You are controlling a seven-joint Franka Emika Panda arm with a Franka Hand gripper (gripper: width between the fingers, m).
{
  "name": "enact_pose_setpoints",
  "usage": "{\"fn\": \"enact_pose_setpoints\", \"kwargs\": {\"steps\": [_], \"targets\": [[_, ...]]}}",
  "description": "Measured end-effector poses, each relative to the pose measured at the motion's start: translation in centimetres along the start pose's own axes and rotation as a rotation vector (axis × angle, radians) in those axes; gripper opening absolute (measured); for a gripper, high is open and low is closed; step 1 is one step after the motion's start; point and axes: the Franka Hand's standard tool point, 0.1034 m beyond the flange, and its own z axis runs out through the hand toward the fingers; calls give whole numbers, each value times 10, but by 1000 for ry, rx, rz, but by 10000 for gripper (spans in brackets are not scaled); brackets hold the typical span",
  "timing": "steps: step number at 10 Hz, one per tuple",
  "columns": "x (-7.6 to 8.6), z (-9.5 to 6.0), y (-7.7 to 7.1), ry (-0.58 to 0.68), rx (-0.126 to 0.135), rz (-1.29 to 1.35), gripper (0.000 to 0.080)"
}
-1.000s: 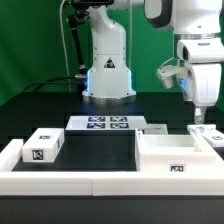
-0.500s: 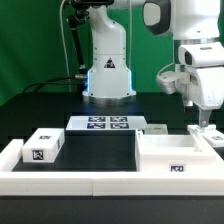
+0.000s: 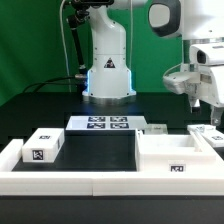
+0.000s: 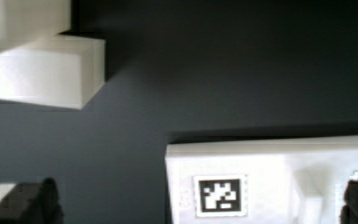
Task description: Assemble cabinet
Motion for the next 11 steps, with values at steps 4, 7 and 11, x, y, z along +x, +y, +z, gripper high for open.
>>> {"fn": "enact_pose_setpoints", "kwargs": {"steps": [4, 7, 11], "targets": [[18, 7, -15, 32, -16, -36, 797], [20, 25, -34, 43, 20, -43, 797], [24, 37, -44, 54, 39, -18, 786]]}}
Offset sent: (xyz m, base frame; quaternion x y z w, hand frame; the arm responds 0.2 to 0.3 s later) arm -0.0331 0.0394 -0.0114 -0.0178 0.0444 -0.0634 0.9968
